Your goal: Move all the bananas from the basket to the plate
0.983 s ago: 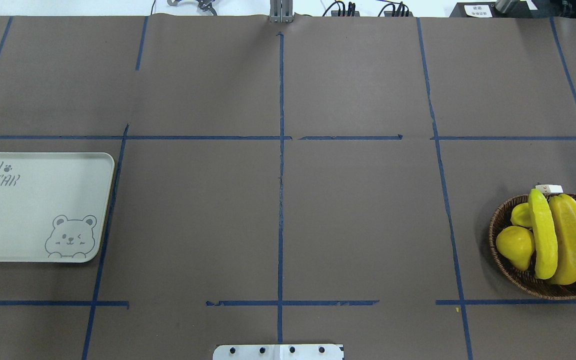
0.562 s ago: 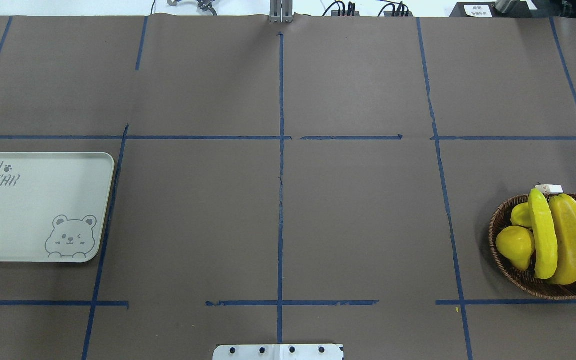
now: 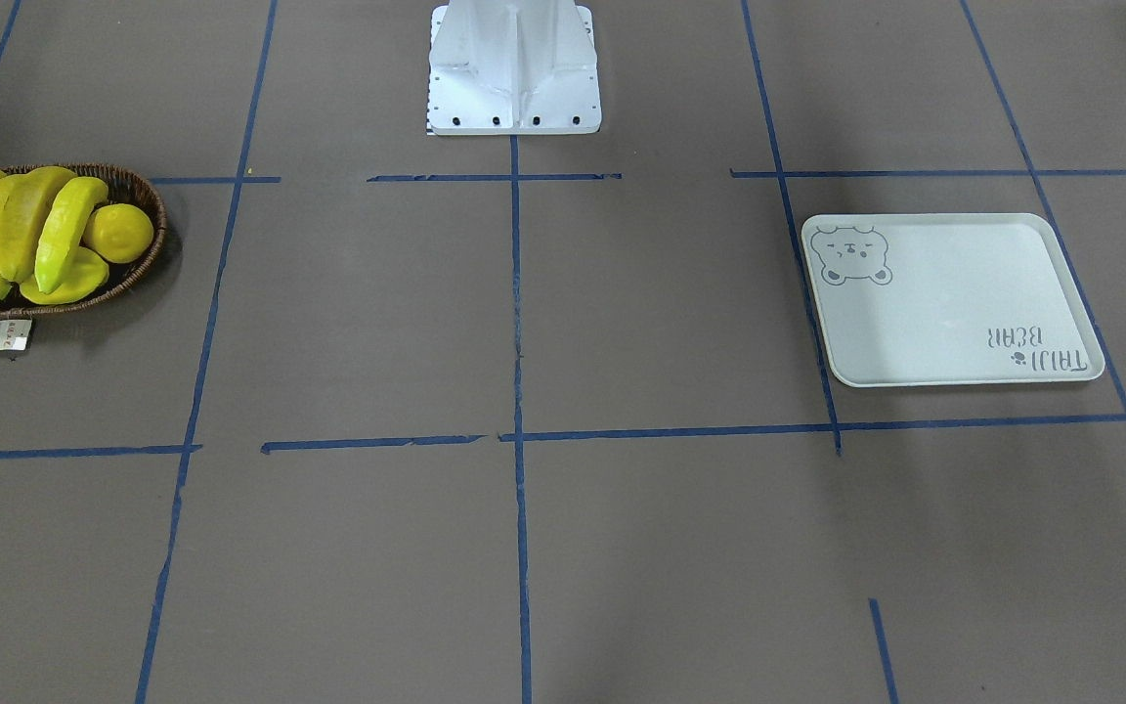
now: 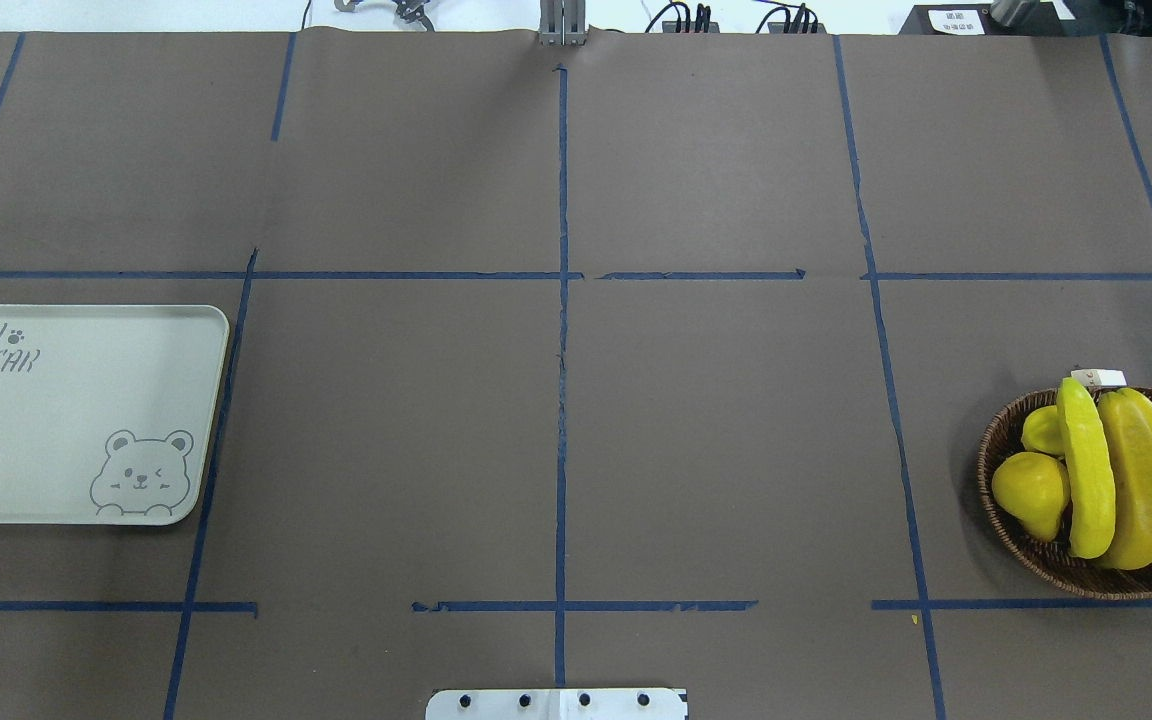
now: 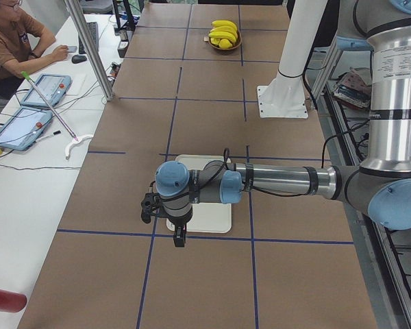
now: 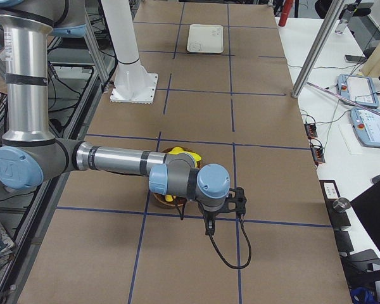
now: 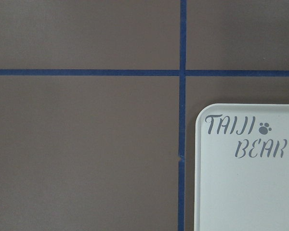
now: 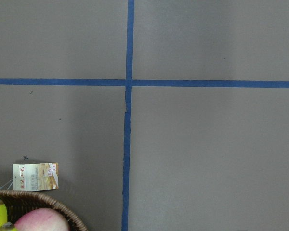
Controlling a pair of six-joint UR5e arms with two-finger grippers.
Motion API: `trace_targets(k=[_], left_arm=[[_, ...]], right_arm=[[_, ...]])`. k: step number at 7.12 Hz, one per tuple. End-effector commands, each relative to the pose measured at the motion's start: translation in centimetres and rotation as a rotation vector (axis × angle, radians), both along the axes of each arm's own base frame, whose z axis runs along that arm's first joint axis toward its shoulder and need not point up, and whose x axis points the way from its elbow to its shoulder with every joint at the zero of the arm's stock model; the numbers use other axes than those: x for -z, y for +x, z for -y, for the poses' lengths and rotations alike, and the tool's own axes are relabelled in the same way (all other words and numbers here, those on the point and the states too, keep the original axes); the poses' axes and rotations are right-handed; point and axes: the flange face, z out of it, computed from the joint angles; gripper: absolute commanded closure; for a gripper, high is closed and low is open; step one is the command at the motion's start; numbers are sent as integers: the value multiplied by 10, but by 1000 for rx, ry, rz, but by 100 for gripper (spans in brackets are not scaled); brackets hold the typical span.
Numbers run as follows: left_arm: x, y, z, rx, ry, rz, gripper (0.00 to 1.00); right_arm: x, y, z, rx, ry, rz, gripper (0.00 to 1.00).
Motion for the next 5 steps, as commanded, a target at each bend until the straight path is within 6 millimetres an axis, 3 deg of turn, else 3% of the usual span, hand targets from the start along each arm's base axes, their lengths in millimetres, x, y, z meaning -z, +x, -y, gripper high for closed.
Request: trace_targets(k=[1,5], left_arm=[[1,0,1,0,2,0,0],[1,0,3,1,1,0,0]], right_arm=[[0,0,1,0,20,-1,0],[1,-2,2,0,18,4,0]])
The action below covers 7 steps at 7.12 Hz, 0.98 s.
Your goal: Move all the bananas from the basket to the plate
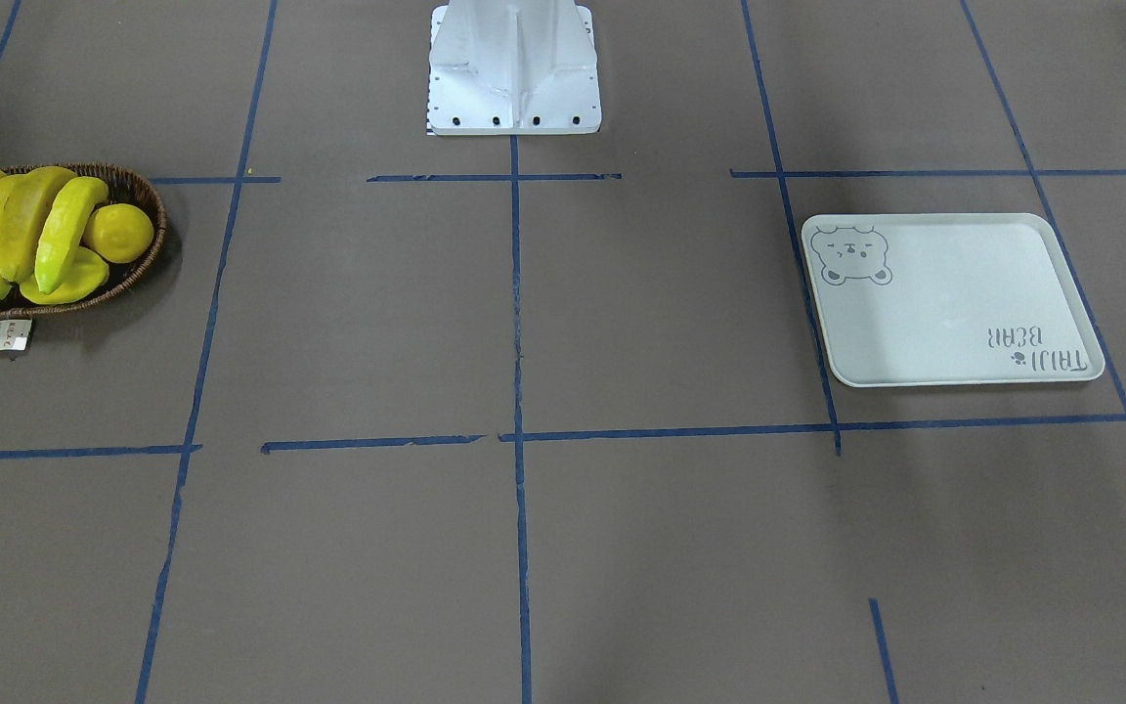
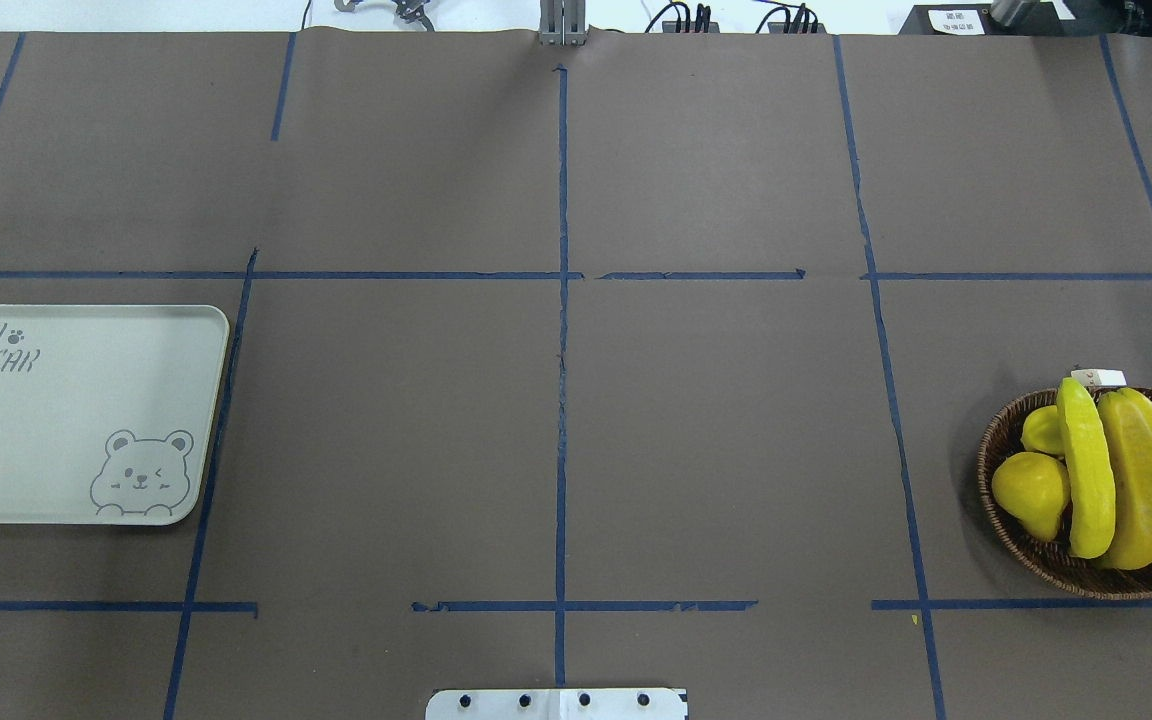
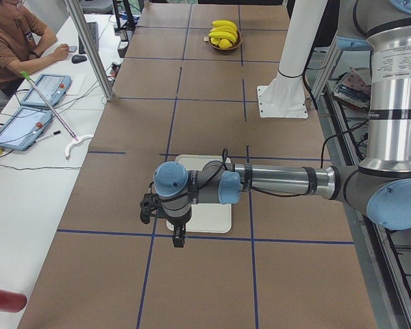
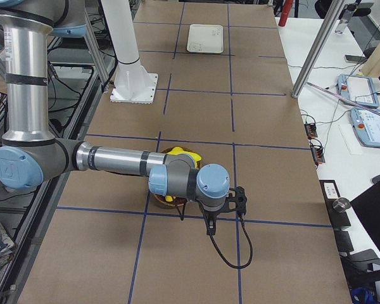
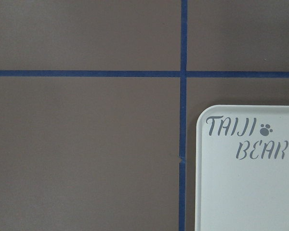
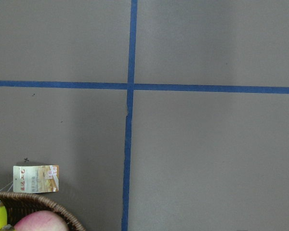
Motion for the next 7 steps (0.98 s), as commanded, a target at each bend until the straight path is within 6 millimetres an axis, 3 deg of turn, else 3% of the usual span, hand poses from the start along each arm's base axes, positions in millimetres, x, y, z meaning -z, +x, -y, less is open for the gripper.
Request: trace_targets(k=[1,2,3,4,7], left_arm=[[3,0,0,1,4,0,0],[4,0,1,2,6,0,0],[5,0,1,2,9,0,0],[5,0,-1,2,7,0,0],[2,0,-4,1,2,0,0]], right_arm=[[1,-4,1,9,0,-1,0],[19,-22,16,53,36,-22,0],[23,-25,21,59,45,-21,0],[38,-41,25,71,50,-18,0],[111,-69,-38,22,70,-16,0]])
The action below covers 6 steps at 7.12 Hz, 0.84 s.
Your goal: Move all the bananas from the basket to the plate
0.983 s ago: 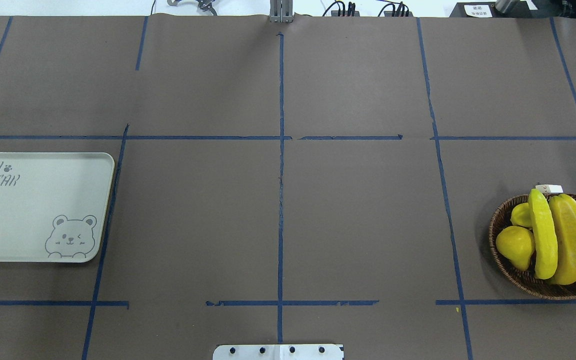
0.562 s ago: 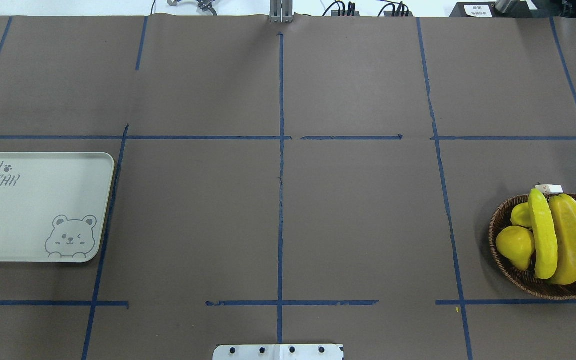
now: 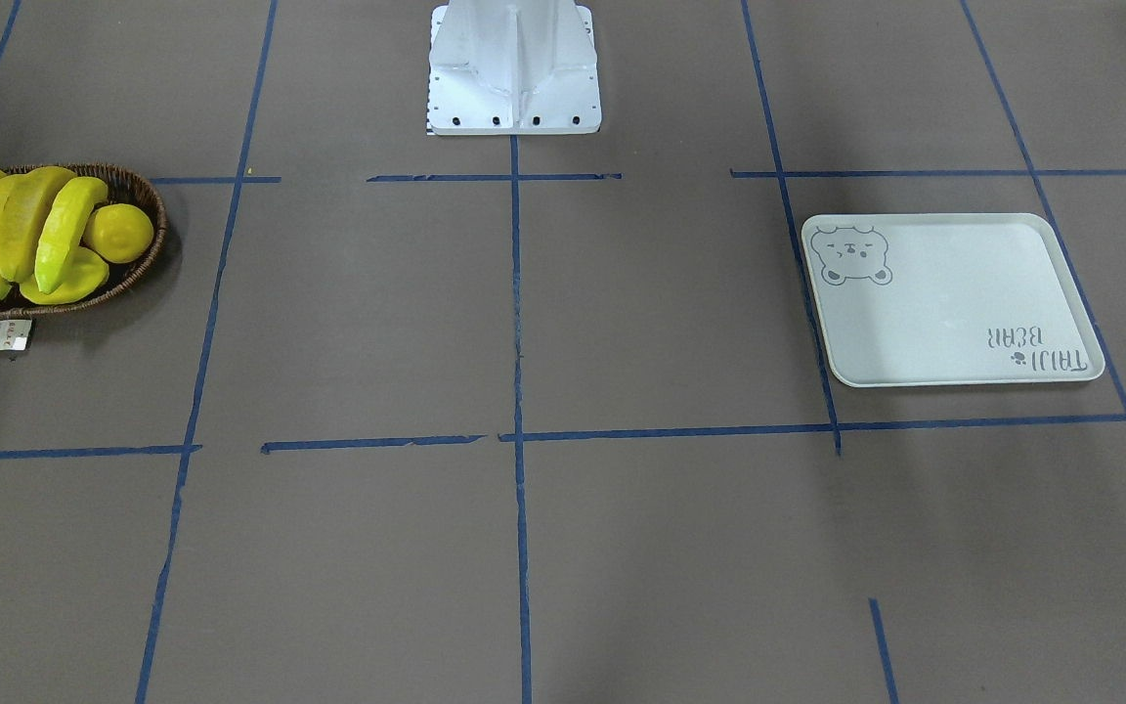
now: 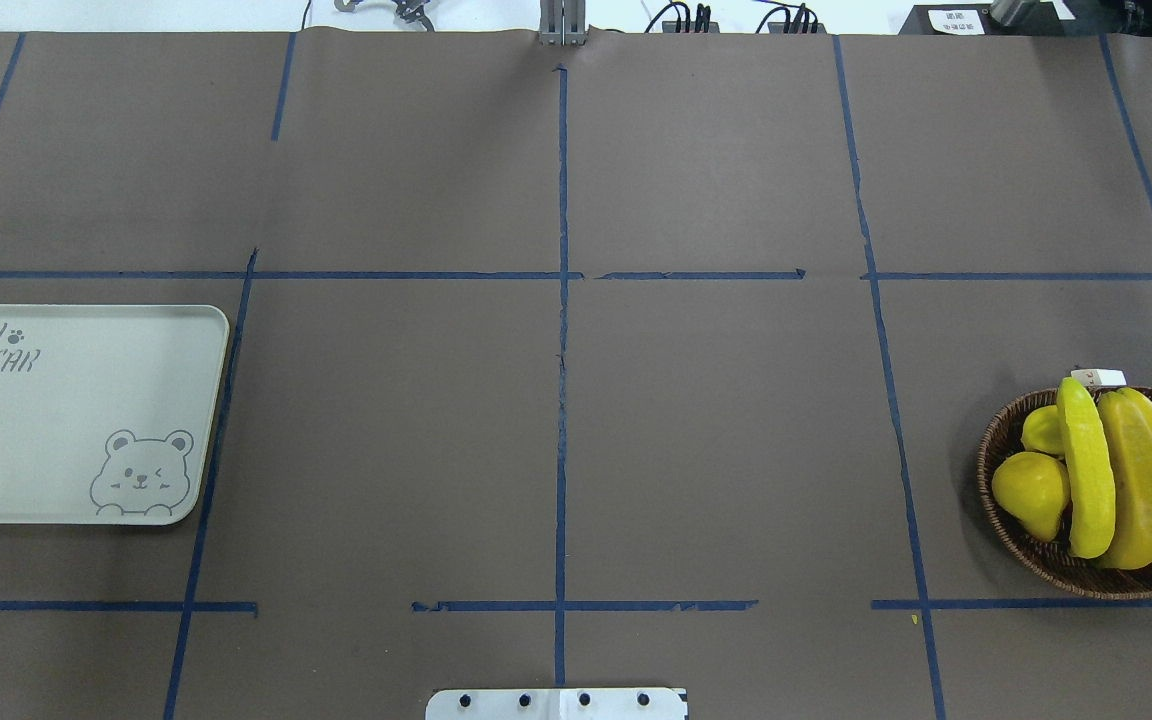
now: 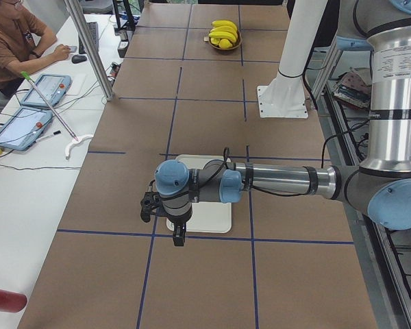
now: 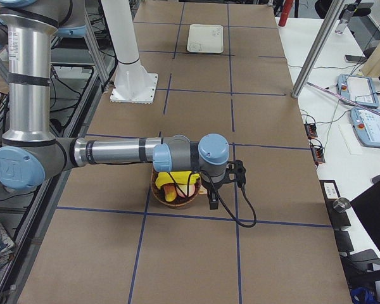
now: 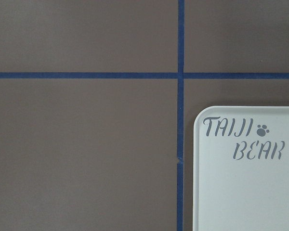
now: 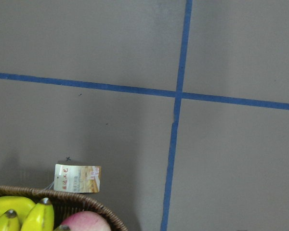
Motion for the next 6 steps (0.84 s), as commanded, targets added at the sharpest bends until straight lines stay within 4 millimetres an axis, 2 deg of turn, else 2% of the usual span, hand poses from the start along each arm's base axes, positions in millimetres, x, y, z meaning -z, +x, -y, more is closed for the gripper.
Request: trace_targets(k=[1,2,3,4,5,6], left_arm=[[-1,0,-1,0,-1,0,0],[-1,0,-1,0,-2,0,0],[-1,0,-1,0,-2,0,0],[-1,0,-1,0,-1,0,0],[-1,0,-1,0,-1,0,0],[0,0,-1,0,-1,0,0]], right_arm=[[58,-37,-44,-34,-33,15,0],[81,-64,-55,-51,-59,4,1],[75,-83,-81,-69,-51,-12,1],[62,-86,-108,-89,-32,-2,1],[51,-86,-123,-81,-48,-5,1],[49,-90,-128,-65,-46,-6,1]])
